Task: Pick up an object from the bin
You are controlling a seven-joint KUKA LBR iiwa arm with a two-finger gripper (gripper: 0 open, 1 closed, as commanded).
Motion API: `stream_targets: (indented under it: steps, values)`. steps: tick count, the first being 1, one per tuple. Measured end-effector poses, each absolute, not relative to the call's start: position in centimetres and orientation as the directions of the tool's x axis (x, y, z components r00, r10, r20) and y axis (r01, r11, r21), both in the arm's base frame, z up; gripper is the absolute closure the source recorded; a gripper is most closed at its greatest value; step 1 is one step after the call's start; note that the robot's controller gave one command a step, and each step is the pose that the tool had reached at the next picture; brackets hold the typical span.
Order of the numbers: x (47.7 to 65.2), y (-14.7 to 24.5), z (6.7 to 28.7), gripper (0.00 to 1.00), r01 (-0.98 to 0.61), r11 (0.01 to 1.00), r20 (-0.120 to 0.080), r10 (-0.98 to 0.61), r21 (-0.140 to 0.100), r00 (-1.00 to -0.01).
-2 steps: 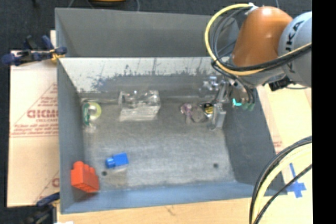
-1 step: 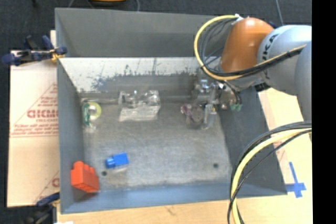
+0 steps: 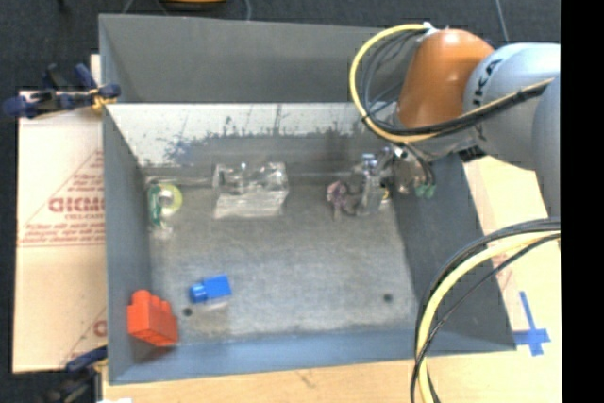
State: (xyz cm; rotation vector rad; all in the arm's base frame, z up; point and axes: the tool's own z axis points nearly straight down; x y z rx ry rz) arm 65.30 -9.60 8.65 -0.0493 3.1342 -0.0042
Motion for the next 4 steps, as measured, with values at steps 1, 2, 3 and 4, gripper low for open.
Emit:
stream_targets:
  steps: [1,2,3,4]
  values:
    - [65.41,-12.25,7.55,1.00,-0.035,0.999,-0.013,-0.035,0.002,-0.999]
    - [65.25,-12.11,7.57,1.00,-0.012,1.000,-0.013,-0.012,0.001,-1.000]
    - [64.67,-12.56,7.58,1.00,-0.010,1.000,-0.013,-0.010,0.002,-1.000]
    - [64.67,-12.54,7.57,1.00,-0.011,1.000,-0.012,-0.011,0.001,-1.000]
